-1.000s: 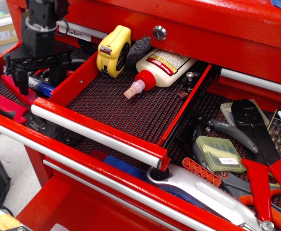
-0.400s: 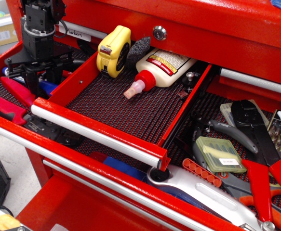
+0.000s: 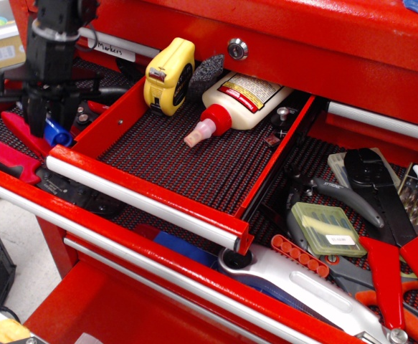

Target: Pick up blue pen and put into drawer

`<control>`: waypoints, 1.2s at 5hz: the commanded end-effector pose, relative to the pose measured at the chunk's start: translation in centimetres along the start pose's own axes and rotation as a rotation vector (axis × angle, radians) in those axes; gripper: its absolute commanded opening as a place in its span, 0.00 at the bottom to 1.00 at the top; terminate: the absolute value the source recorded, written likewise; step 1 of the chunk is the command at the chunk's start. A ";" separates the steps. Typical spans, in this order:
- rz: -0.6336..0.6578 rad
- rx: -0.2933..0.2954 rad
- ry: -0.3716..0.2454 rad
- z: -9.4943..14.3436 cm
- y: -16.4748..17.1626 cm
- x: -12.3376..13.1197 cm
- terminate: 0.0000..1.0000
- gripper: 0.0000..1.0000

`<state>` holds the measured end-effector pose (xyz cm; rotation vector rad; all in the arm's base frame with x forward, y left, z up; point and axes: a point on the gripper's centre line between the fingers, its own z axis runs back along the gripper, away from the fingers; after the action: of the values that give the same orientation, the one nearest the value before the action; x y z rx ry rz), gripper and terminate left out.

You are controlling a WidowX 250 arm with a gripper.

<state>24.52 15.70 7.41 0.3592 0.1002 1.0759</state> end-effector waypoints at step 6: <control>0.164 -0.088 -0.194 14.0 -4.0 -15.1 0.00 1.00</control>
<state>24.35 -2.87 16.34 0.4319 -0.1087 1.1679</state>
